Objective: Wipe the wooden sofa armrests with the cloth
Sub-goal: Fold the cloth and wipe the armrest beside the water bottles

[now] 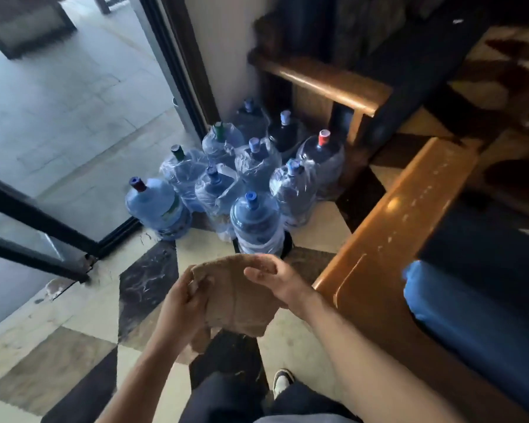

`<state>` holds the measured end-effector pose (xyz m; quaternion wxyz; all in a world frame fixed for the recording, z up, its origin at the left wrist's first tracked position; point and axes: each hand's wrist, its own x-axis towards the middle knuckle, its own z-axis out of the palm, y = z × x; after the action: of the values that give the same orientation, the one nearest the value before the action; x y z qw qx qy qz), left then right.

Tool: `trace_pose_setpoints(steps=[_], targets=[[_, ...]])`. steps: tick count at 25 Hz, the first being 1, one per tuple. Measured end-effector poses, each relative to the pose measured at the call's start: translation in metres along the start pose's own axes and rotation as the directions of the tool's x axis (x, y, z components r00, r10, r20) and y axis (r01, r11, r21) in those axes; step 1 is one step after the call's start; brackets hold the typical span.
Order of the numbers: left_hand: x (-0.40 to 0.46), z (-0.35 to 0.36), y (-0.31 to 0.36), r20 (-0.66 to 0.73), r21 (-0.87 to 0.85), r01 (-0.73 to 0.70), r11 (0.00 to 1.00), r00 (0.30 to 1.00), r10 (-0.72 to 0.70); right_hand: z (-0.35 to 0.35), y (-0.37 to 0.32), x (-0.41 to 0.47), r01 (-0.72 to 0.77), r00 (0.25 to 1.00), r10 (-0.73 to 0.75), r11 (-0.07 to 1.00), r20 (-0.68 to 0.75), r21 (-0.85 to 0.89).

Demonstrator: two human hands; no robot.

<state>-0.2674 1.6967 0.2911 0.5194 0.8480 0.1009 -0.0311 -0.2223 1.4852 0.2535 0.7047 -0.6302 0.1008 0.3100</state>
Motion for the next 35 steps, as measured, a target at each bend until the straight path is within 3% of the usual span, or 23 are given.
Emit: trace_pose_setpoints(steps=[2, 4, 8, 11, 13, 15, 17, 19, 22, 24, 26, 27, 28, 30, 31, 32, 33, 35], targets=[[0.070, 0.009, 0.011, 0.118, 0.017, -0.052, 0.998, 0.992, 0.050, -0.022, -0.024, 0.042, 0.001, 0.997, 0.003, 0.999, -0.080, 0.053], [0.142, 0.030, 0.013, 0.200, -0.004, -0.089, 0.996, 0.976, 0.088, -0.043, -0.037, 0.078, 0.026, 0.969, -0.002, 0.995, -0.246, 0.093], [0.249, 0.103, 0.007, 0.431, -0.063, -0.035, 0.997, 0.901, 0.059, -0.082, -0.046, 0.119, 0.011, 0.785, 0.074, 0.991, -0.615, 0.132], [0.289, 0.161, 0.012, 0.694, -0.028, -0.052, 0.998, 0.718, 0.057, -0.104, -0.038, 0.127, -0.098, 0.561, 0.218, 0.975, -0.798, 0.197], [0.303, 0.200, 0.022, 0.861, 0.006, -0.008, 1.000, 0.508, -0.001, -0.112, -0.030, 0.123, -0.116, 0.356, 0.263, 0.965, -0.897, 0.237], [0.310, 0.243, 0.023, 0.938, 0.112, -0.063, 0.992, 0.336, -0.084, -0.118, -0.021, 0.120, -0.234, 0.128, 0.264, 0.945, -0.956, 0.229], [0.306, 0.283, 0.023, 0.955, 0.196, -0.138, 0.971, 0.251, -0.157, -0.118, -0.015, 0.121, -0.322, -0.028, 0.212, 0.923, -0.977, 0.209], [0.293, 0.332, 0.015, 0.961, 0.238, -0.181, 0.954, 0.184, -0.205, -0.132, -0.001, 0.134, -0.370, -0.115, 0.198, 0.901, -0.974, 0.226], [0.277, 0.390, 0.000, 0.945, 0.297, -0.052, 0.953, 0.158, -0.286, -0.167, 0.021, 0.160, -0.426, -0.214, 0.283, 0.835, -0.935, 0.349], [0.267, 0.410, -0.016, 0.900, 0.363, -0.022, 0.932, 0.268, -0.344, -0.178, 0.032, 0.170, -0.401, -0.301, 0.299, 0.822, -0.905, 0.405], [0.262, 0.411, -0.019, 0.911, 0.285, -0.102, 0.953, 0.339, -0.237, -0.173, 0.043, 0.178, -0.319, -0.392, 0.189, 0.890, -0.900, 0.326], [0.263, 0.413, -0.025, 0.920, 0.251, -0.210, 0.945, 0.355, -0.166, -0.168, 0.050, 0.182, -0.298, -0.403, 0.161, 0.907, -0.901, 0.296], [0.267, 0.414, -0.034, 0.924, 0.214, -0.287, 0.934, 0.371, -0.098, -0.164, 0.056, 0.187, -0.307, -0.358, 0.189, 0.901, -0.914, 0.307], [0.279, 0.418, -0.039, 0.896, 0.189, -0.177, 0.966, 0.433, -0.096, -0.171, 0.071, 0.198, -0.423, -0.191, 0.358, 0.810, -0.914, 0.406], [0.286, 0.425, -0.041, 0.871, 0.214, -0.086, 0.973, 0.468, -0.150, -0.182, 0.078, 0.205, -0.487, -0.166, 0.433, 0.745, -0.886, 0.455], [0.293, 0.432, -0.043, 0.842, 0.235, 0.031, 0.972, 0.492, -0.219, -0.196, 0.081, 0.212, -0.524, -0.192, 0.471, 0.693, -0.861, 0.496], [0.301, 0.439, -0.042, 0.834, 0.258, 0.119, 0.959, 0.474, -0.283, -0.212, 0.081, 0.217, -0.522, -0.240, 0.477, 0.671, -0.846, 0.527], [0.311, 0.462, -0.039, 0.831, 0.329, 0.218, 0.919, 0.395, -0.391, -0.235, 0.082, 0.219, -0.525, -0.347, 0.397, 0.669, -0.850, 0.526]])
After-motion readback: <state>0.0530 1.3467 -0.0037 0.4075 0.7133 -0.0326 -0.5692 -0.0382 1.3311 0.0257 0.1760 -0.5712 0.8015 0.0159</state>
